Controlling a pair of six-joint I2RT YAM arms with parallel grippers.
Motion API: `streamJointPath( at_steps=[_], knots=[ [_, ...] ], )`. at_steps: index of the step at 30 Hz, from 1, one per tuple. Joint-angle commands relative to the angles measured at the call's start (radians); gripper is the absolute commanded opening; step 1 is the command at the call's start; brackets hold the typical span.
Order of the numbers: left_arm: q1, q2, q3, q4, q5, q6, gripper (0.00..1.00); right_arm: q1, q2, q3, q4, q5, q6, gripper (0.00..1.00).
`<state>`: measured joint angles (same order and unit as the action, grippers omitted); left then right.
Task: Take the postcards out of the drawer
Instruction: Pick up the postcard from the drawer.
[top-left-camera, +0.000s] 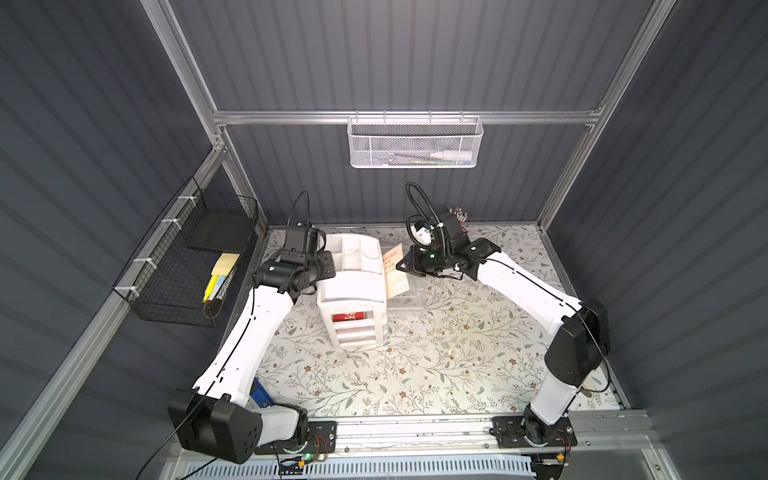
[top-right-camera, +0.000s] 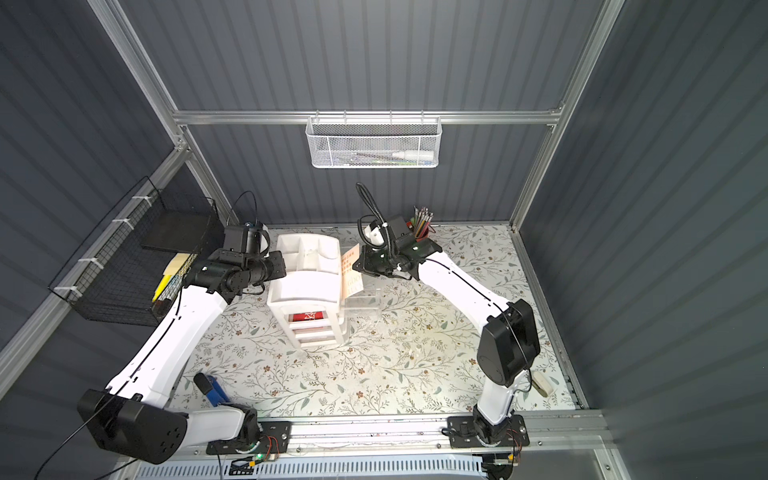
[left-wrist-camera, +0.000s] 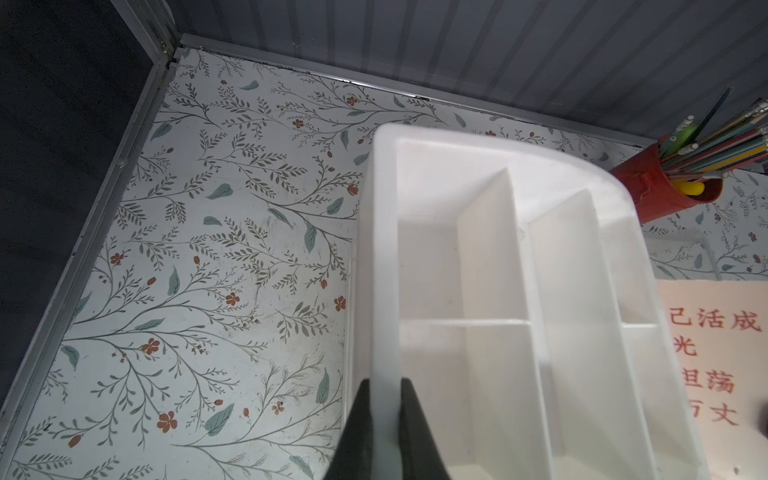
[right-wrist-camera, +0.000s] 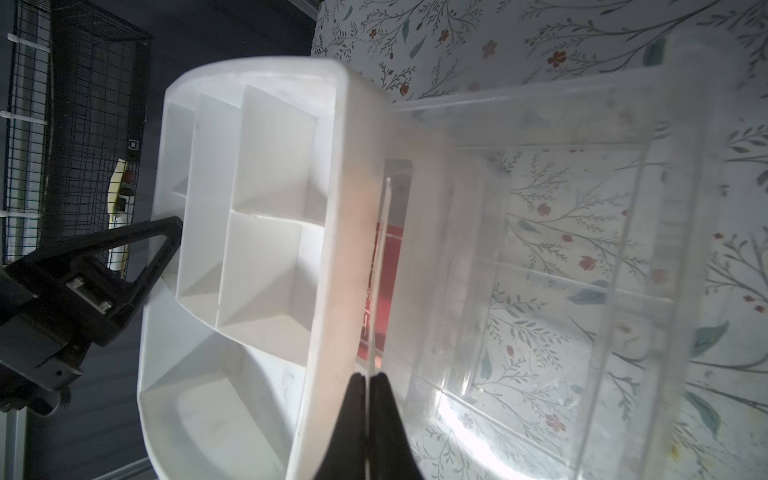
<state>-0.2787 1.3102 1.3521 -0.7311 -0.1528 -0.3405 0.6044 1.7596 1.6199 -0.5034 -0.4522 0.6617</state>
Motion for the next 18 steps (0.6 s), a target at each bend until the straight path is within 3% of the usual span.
streamJointPath(
  at_steps=[1, 12, 18],
  knots=[
    [-0.005, -0.012, -0.014, -0.014, 0.032, 0.035, 0.00, -0.020, -0.037, -0.015, -0.023, 0.001, -0.032, 0.00],
    [-0.005, -0.017, -0.016, -0.014, 0.030, 0.038, 0.00, -0.092, -0.129, -0.067, -0.026, -0.037, -0.075, 0.00],
    [-0.005, -0.023, -0.017, -0.016, 0.026, 0.039, 0.00, -0.193, -0.232, -0.141, -0.029, -0.080, -0.114, 0.00]
  ],
)
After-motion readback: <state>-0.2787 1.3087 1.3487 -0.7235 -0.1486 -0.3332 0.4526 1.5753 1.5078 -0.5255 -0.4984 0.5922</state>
